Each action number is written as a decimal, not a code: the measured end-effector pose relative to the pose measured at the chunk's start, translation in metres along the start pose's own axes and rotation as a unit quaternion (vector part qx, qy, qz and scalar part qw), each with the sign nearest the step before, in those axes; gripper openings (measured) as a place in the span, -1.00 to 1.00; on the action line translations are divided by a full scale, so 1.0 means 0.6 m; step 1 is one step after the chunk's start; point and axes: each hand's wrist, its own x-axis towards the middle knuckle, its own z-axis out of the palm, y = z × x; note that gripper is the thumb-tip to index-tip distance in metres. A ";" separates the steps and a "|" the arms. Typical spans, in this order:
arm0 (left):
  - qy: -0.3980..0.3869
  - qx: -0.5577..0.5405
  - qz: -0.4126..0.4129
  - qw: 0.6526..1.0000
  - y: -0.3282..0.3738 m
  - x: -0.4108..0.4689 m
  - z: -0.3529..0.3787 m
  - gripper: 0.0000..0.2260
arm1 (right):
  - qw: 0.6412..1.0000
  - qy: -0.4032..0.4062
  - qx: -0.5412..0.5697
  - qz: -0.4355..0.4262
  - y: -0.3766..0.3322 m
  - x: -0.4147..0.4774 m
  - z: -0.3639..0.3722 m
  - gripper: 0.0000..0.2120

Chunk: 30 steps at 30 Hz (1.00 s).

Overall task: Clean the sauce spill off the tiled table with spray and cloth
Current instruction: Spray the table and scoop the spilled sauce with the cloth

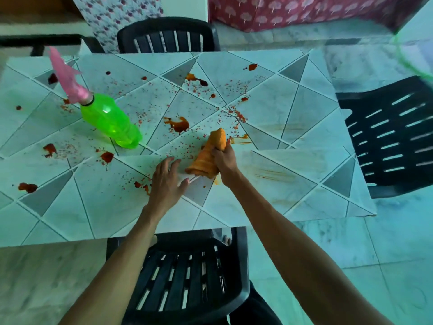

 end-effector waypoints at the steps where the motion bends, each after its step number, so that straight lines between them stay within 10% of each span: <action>1: -0.002 -0.002 -0.002 1.000 -0.001 0.014 -0.003 -0.45 | 1.000 0.004 -0.014 -0.009 -0.005 0.000 -0.017 -0.60; 15: -0.045 0.025 -0.054 0.997 -0.027 0.108 -0.008 -0.27 | 0.965 0.198 -0.165 -0.045 -0.038 0.028 -0.238 -0.76; 30: -0.033 -0.053 -0.090 0.994 -0.045 0.128 -0.022 -0.62 | 0.946 -0.150 -0.275 -0.084 -0.102 0.083 0.087 -0.61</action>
